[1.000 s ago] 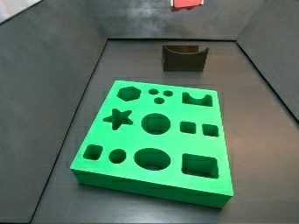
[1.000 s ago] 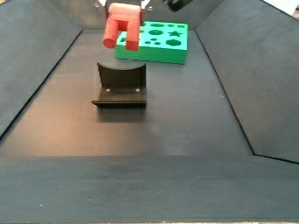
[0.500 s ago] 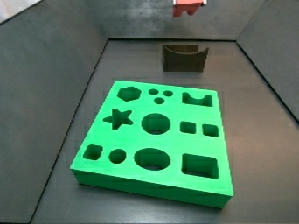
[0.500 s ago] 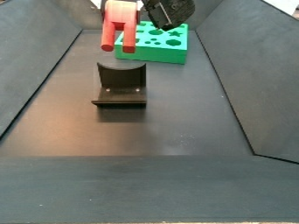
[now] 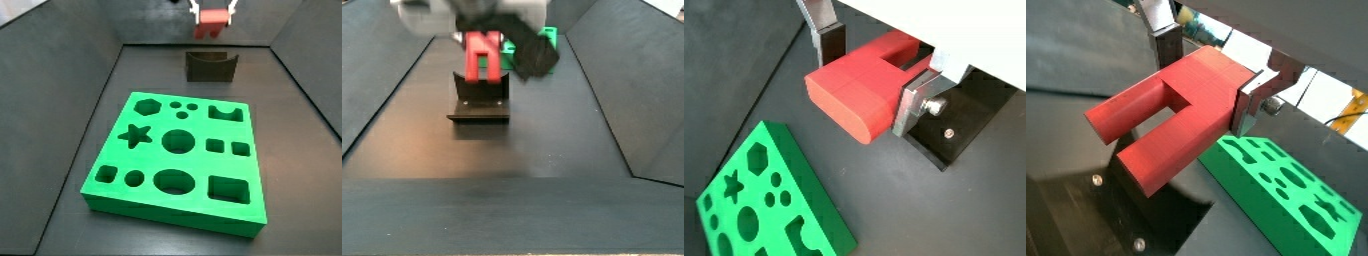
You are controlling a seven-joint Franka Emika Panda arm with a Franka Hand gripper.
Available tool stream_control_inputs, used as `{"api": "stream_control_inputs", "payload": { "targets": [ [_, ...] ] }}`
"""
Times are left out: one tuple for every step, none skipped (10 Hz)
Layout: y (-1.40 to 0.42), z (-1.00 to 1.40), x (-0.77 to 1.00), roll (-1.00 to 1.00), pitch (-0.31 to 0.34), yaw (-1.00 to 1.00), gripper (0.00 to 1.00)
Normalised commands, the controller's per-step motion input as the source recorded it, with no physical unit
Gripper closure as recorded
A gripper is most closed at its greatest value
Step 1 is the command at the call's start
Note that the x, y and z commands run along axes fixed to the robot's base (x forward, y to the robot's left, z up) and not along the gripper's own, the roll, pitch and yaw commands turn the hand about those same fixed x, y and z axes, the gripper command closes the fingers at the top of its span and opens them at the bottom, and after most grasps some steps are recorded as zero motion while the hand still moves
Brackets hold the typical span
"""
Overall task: Pick up the square-circle object. Move up. Place the square-circle object on the fixture. Regrasp the square-circle object. Move to above the board. Insert the square-circle object.
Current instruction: Place the square-circle object on the fixture, then regrasp the square-circle object.
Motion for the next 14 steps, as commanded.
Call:
{"api": "stream_control_inputs", "payload": {
  "targets": [
    [0.14, -1.00, 0.19, -0.58, 0.181, -0.22, 1.00],
    [0.14, -1.00, 0.19, -0.36, 0.124, -0.23, 1.00],
    [0.14, -1.00, 0.20, -0.23, 0.064, -0.23, 1.00],
    [0.13, -0.88, 0.18, -0.19, 0.029, -0.21, 1.00],
    [0.11, -0.74, 0.16, -0.18, 0.006, -0.20, 1.00],
    [0.08, -0.49, 0.13, -0.17, -0.026, -0.16, 1.00],
    [0.07, -0.31, 0.11, -0.16, -0.035, -0.14, 1.00],
    [0.08, -0.24, 0.08, -0.11, -0.044, -0.11, 1.00],
    [0.08, -0.24, 0.08, -0.11, -0.045, -0.10, 1.00],
    [0.07, -0.24, 0.08, -0.11, -0.045, -0.07, 1.00],
    [-0.50, -0.17, 0.00, 0.00, 0.000, 0.00, 1.00],
    [0.00, 0.00, 0.00, 0.00, 0.000, 0.00, 0.00],
    [0.00, 1.00, 0.00, 0.01, 0.019, 0.02, 0.00],
    [0.00, 1.00, -0.01, 0.02, 0.023, 0.02, 0.00]
  ]
}}
